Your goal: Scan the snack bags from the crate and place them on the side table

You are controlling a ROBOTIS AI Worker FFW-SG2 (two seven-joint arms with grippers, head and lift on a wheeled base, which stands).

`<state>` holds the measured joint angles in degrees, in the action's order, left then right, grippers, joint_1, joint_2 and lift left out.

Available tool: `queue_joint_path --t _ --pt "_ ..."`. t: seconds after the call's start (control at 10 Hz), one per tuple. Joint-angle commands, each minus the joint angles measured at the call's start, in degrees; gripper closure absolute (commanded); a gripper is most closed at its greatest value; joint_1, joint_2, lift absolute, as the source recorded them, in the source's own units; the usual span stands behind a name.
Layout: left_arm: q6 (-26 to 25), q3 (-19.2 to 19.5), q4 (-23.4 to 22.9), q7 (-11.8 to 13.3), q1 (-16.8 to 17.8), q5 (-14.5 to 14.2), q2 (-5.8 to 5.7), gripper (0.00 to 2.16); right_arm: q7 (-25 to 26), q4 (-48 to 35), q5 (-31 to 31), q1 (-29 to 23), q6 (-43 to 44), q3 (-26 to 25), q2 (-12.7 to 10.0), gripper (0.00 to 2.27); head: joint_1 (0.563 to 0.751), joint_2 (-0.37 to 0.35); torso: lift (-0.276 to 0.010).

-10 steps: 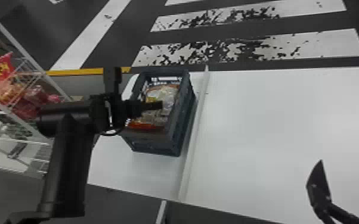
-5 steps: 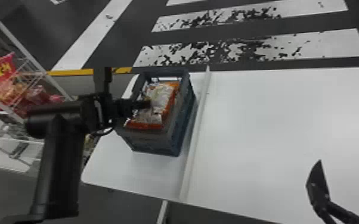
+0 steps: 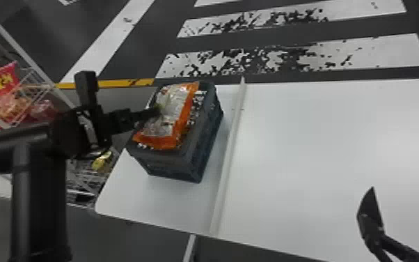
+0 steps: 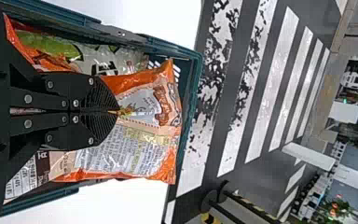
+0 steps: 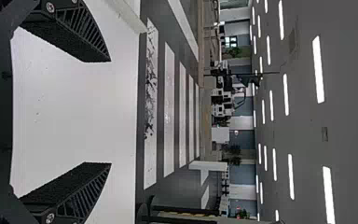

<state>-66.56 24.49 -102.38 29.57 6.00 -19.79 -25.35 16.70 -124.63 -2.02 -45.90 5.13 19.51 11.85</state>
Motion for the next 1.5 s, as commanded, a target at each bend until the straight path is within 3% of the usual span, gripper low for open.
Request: queue_joint_path --t 0.0,0.2,0.4,0.5,0.6,0.7,0.9,1.0,1.2,1.4 --pt "-0.55 2.59 -4.23 -0.65 -1.96 -2.44 0.56 2.13 0.00 0.00 0.00 -0.07 0.18 0.01 0.01 0.09 0.695 0.350 -0.081" --pt "-2.48 6.45 -13.20 -2.85 -4.77 -6.13 1.88 2.13 0.00 0.00 0.00 -0.33 0.53 0.01 0.01 0.09 0.695 0.350 -0.081" --pt "-7.05 7.77 -21.37 -4.52 -6.44 -9.91 4.34 2.13 0.00 0.00 -0.09 -0.42 1.23 0.18 -0.08 0.09 0.695 0.350 -0.081" --pt "-8.46 6.98 -25.33 -7.25 -7.94 -10.88 6.72 2.13 0.09 0.00 -0.09 -0.42 1.23 0.27 -0.08 0.09 0.695 0.350 -0.081" --pt "-8.46 4.87 -27.70 -9.44 -9.52 -10.62 10.14 2.13 0.09 0.00 -0.09 -0.42 1.41 0.27 -0.17 0.09 0.695 0.350 -0.081" --pt "-8.28 1.88 -28.49 -10.50 -9.96 -10.53 12.69 2.13 0.18 0.00 -0.09 -0.42 1.94 0.36 -0.17 0.09 0.695 0.344 -0.081" --pt "-6.17 -6.64 -28.58 -13.05 -11.28 -8.07 16.38 2.14 1.58 0.00 -0.44 -0.51 3.17 0.53 -0.17 0.09 0.695 0.252 -0.081" --pt "-3.36 -11.83 -28.40 -16.21 -12.60 -6.22 17.79 2.14 1.58 0.00 -0.44 -0.60 3.17 0.62 -0.17 0.09 0.695 0.223 -0.081" --pt "4.02 -21.32 -25.15 -20.69 -13.65 -2.79 19.20 2.14 1.58 -0.09 -0.44 -0.77 3.17 0.62 -0.17 0.09 0.695 0.128 -0.081" --pt "14.39 -30.90 -19.88 -27.81 -14.71 -2.18 19.46 2.14 1.58 -0.09 -0.44 -0.86 3.17 0.53 -0.08 0.09 0.695 0.045 -0.081"
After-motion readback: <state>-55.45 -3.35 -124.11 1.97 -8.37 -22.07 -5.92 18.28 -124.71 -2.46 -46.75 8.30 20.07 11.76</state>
